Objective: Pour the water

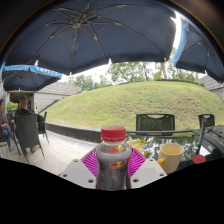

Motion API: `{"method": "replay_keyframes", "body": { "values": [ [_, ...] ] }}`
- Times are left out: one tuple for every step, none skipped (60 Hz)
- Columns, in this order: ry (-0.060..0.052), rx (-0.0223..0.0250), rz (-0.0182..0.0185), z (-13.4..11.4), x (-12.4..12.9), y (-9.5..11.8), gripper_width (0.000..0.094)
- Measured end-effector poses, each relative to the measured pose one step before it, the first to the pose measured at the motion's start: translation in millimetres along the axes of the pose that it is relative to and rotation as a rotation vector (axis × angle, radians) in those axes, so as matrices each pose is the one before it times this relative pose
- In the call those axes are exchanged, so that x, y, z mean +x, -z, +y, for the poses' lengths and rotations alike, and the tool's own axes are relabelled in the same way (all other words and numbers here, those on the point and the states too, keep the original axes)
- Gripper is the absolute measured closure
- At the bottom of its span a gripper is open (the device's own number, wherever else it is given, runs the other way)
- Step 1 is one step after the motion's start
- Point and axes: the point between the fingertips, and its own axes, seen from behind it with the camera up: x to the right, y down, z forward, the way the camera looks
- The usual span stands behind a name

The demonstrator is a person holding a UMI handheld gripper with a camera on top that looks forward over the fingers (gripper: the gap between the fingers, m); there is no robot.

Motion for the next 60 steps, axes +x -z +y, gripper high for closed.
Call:
{"method": "replay_keyframes", "body": {
  "values": [
    [0.0001,0.00400,-0.00314,0.89,-8.01,-0.75,0.0614],
    [-0.0074,0.00527,-0.00254,-1.41,4.61,-1.07,0.0619],
    [-0.0055,0.00202,-0.00125,-0.62,-0.42,0.01,0.0620],
    [-0.0046,0.00208,0.00075,-0.35,0.01,0.15,0.0620],
    [-0.0040,-0.00174,0.00086,0.07,-0.05,-0.14,0.0620],
    [-0.0056,-0.00414,-0.00171,0.07,-0.35,-0.22,0.0620],
    [-0.0091,-0.00563,-0.00161,-0.23,-5.70,-0.52,0.0620],
    [-0.0242,-0.00163,-0.00501,-1.75,10.74,-2.51,0.0619],
    [-0.0319,0.00083,-0.00435,-2.32,0.46,-0.77,0.0619],
    [-0.0358,0.00340,-0.00674,-2.95,0.35,-0.81,0.0620],
    [-0.0364,0.00483,-0.00856,-3.38,0.12,0.65,0.0620],
    [-0.0348,0.00437,-0.00730,-3.84,1.38,-0.62,0.0619],
    [-0.0347,0.00178,-0.00363,-3.45,2.30,-0.96,0.0619],
    [-0.0332,-0.00051,0.00216,-1.01,2.53,-6.97,0.0619],
    [-0.0392,0.00125,0.00019,-3.07,2.48,-1.52,0.0620],
    [-0.0427,0.00386,-0.00008,-3.88,2.97,-1.25,0.0620],
    [-0.0470,0.00746,-0.00196,-5.25,3.14,-1.55,0.0620],
    [-0.0503,0.00946,-0.00439,-5.70,2.46,-1.35,0.0620],
    [-0.0512,0.00345,-0.00490,-11.20,-6.79,-5.23,0.0619],
    [-0.0576,0.01408,-0.00574,-1.94,9.28,1.87,0.0620],
    [-0.0596,0.00931,-0.00389,-5.68,2.20,-1.95,0.0620],
    [-0.0612,0.00771,-0.00254,-5.65,2.77,-1.66,0.0619],
    [-0.0607,0.00695,-0.00107,-5.07,3.12,-1.85,0.0619],
    [-0.0598,0.00384,0.00065,-7.71,-4.93,-5.88,0.0619],
    [-0.0587,0.00571,-0.00286,-8.33,5.90,-5.26,0.0619],
    [-0.0572,0.00796,-0.00144,-5.89,2.75,-1.66,0.0620],
    [-0.0537,0.01127,0.00044,-0.93,5.84,3.26,0.0621],
    [-0.0556,0.00861,0.00059,-4.74,3.59,-1.17,0.0618],
    [-0.0569,0.00958,0.00203,-5.20,3.64,-0.75,0.0617],
    [-0.0587,0.01037,0.00326,-4.91,3.72,-1.07,0.0618],
    [-0.0592,0.00957,0.00383,-4.89,3.26,-1.35,0.0617],
    [-0.0556,0.00791,0.00279,-4.08,2.67,-1.50,0.0618],
    [-0.0536,0.00658,0.00104,-3.48,2.43,-1.37,0.0618],
    [-0.0510,-0.00034,0.00061,-7.28,-3.48,-3.52,0.0611],
    [-0.0487,0.00087,-0.00042,-0.15,2.22,-3.96,0.0604],
    [-0.0501,-0.00165,0.00159,-1.08,2.65,-1.84,0.0599],
    [-0.0488,-0.00044,0.00182,-1.55,2.26,-1.60,0.0595],
    [-0.0489,0.00121,0.00130,-1.78,1.89,-1.41,0.0594],
    [-0.0449,0.00363,-0.00190,-2.70,0.59,-0.84,0.0594],
    [-0.0427,0.00417,-0.00364,-4.37,-5.02,3.53,0.0594],
    [-0.0351,0.00767,-0.00667,-1.86,0.20,-3.46,0.0594],
    [-0.0299,0.00633,-0.00677,-2.45,-0.41,-0.81,0.0592],
    [-0.0270,0.00398,-0.00404,-1.60,0.25,-0.98,0.0592],
    [-0.0261,0.00139,-0.00080,-1.00,0.64,-0.93,0.0593],
    [-0.0298,0.00010,-0.00043,-3.85,-2.11,3.32,0.0593],
    [-0.0256,0.00006,0.00074,2.14,2.17,-4.11,0.0587],
    [-0.0276,0.00024,0.00002,-0.89,0.90,-0.49,0.0587],
    [-0.0277,0.00162,0.00011,-1.31,0.73,-0.36,0.0587],
    [-0.0260,0.00210,0.00031,-1.82,1.24,-0.53,0.0588],
    [-0.0234,0.00255,0.00073,-1.79,1.12,-0.83,0.0587],
    [-0.0202,0.00087,0.00273,-1.43,1.60,-0.63,0.0588],
    [-0.0179,-0.00186,0.00613,-0.81,2.22,-0.36,0.0588],
    [-0.0162,-0.00387,0.00711,-0.66,1.65,1.30,0.0586],
    [-0.0123,-0.00314,0.00917,-0.48,2.77,-0.02,0.0587],
    [-0.0089,-0.00280,0.00798,-0.46,2.44,-0.22,0.0587],
    [-0.0064,-0.00220,0.00581,-0.35,2.21,-0.14,0.0587],
    [-0.0044,-0.00082,0.00437,-0.96,1.75,-0.24,0.0587],
    [-0.0050,-0.00166,0.00443,-0.51,-0.60,2.27,0.0586],
    [0.0019,-0.00070,0.00642,0.02,1.05,0.25,0.0585],
    [0.0051,-0.00220,0.00792,0.39,1.29,-0.17,0.0586]
  ]
}}
